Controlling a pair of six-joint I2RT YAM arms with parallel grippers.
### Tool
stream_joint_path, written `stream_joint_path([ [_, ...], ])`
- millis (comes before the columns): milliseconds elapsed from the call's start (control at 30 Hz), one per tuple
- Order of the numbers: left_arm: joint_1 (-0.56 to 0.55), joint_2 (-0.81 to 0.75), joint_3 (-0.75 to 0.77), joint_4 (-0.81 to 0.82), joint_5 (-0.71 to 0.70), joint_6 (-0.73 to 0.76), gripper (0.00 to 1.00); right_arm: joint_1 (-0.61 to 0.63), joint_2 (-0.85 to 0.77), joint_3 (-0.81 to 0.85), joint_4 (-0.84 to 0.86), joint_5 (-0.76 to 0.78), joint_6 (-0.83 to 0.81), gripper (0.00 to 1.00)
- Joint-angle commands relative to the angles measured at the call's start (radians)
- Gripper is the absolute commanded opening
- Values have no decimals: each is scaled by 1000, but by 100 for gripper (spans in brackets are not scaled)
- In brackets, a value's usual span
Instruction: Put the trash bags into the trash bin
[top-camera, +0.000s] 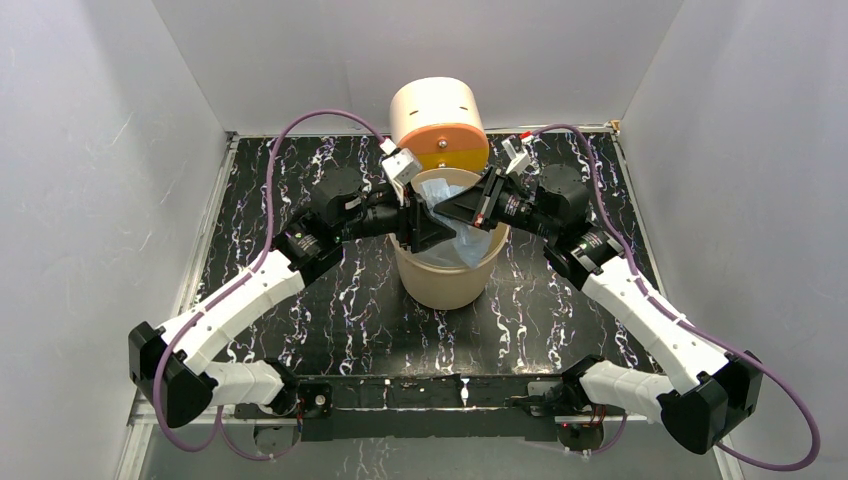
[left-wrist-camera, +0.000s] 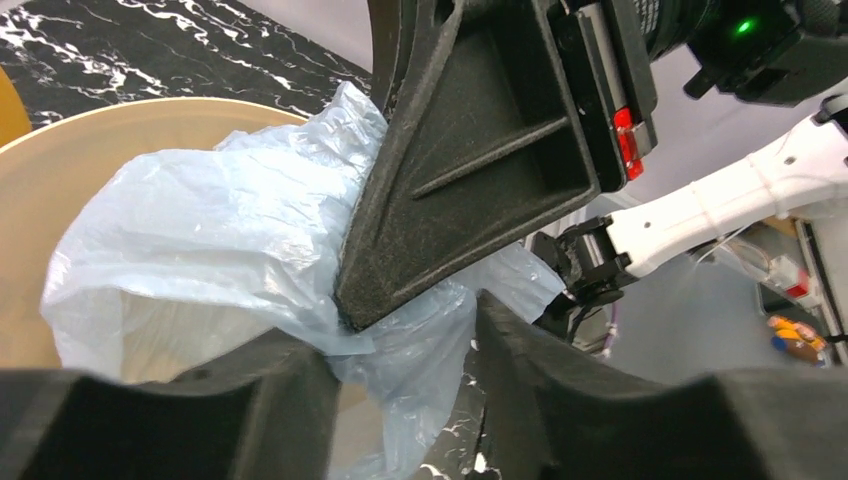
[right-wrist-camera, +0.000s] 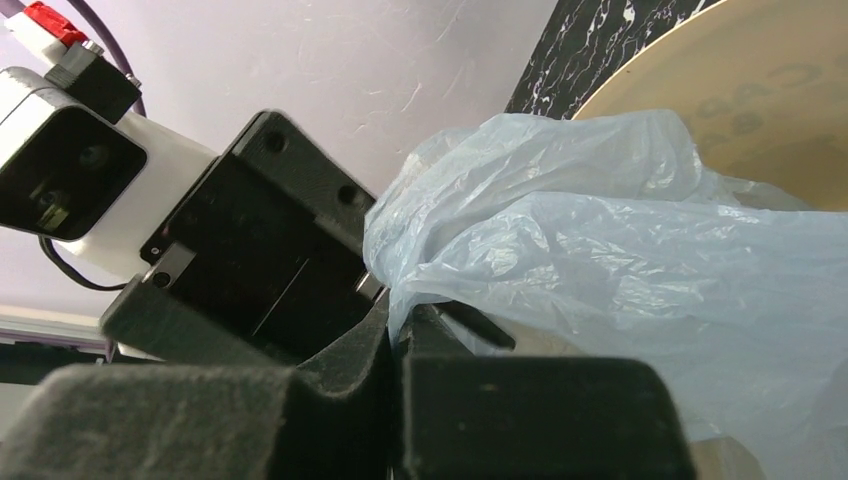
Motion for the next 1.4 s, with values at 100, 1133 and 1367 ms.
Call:
stream_joint_path([
  [100, -3, -13, -13, 46, 21, -16, 29, -3, -36, 7, 34, 22, -25, 18],
  [1133, -2, -48, 18, -133, 13, 79, 17, -24, -53, 22, -16, 41, -68, 3],
  [1367, -3, -57, -2, -87, -7, 48, 52, -26, -59, 18, -19, 45, -75, 0],
])
